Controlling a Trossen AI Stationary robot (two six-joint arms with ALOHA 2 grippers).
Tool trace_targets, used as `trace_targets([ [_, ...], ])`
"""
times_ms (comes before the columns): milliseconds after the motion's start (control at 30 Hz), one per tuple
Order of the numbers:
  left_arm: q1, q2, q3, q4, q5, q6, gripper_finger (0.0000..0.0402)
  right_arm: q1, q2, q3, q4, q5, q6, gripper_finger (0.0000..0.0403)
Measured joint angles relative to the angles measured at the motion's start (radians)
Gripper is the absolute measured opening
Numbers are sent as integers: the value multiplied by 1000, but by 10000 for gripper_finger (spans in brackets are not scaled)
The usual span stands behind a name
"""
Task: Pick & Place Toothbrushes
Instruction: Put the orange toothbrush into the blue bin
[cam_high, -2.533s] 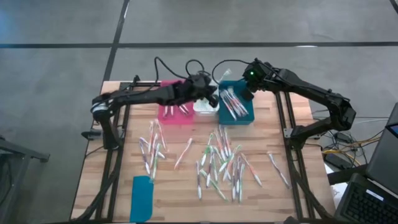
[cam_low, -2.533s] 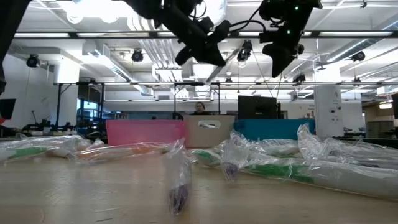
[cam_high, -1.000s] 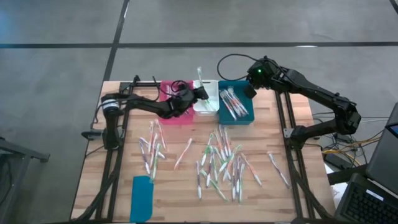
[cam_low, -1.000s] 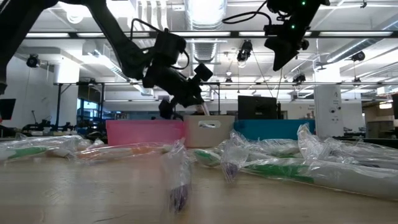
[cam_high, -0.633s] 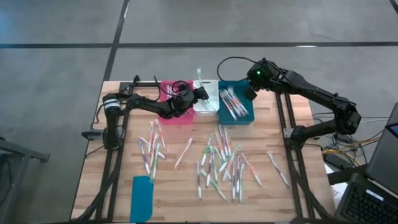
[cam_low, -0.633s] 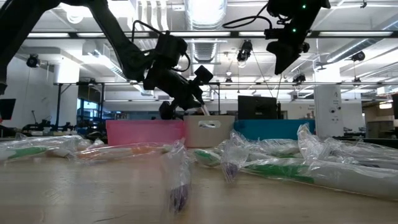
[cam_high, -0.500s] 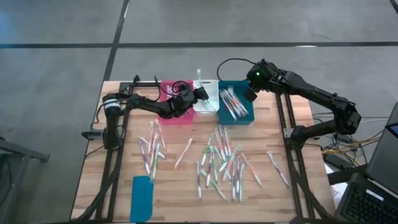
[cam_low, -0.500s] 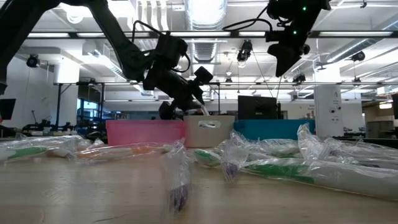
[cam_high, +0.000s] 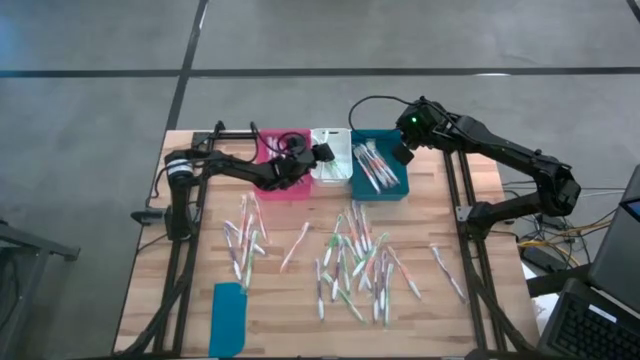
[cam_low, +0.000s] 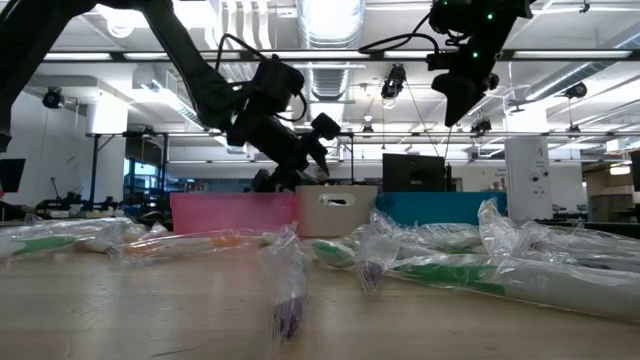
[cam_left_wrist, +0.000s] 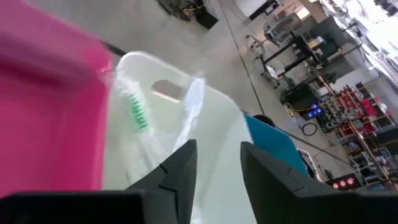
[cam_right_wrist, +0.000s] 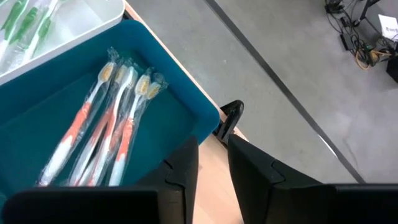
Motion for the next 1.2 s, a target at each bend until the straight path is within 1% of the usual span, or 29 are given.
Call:
trace_targets([
  [133, 0, -30, 0, 15, 12, 114, 136, 0, 0, 0, 0, 0, 0, 63],
  [200, 0, -50, 0, 11, 17, 199, 137, 1, 0, 0, 0, 0, 0, 56],
  [267, 0, -73, 0, 12, 52, 304, 137, 1, 0, 0, -1, 0, 0, 50],
  [433, 0, -148, -1, -32, 245, 548, 138, 1, 0, 0, -2, 0, 0, 43],
  [567, -1, -226, -2, -115, 360, 600, 138, 1, 0, 0, -2, 0, 5, 49],
  [667, -3, -297, -2, -214, 441, 642, 138, 1, 0, 0, -5, -1, 8, 58],
  [767, -13, -375, -2, -330, 489, 699, 138, 1, 0, 0, -11, -9, 13, 67],
  [867, -38, -452, -2, -452, 495, 765, 138, 3, 0, 0, -17, -51, 17, 76],
  [967, -72, -524, -2, -562, 493, 816, 136, 9, 0, 0, -39, -135, 37, 81],
  [1033, -100, -567, -2, -637, 474, 843, 134, 22, -1, 0, -73, -182, 71, 80],
  [1100, -134, -606, -2, -717, 403, 867, 131, 49, -1, 0, -127, -192, 97, 74],
  [1200, -200, -649, -2, -818, 207, 898, 125, 103, 0, 0, -227, -188, 146, 61],
])
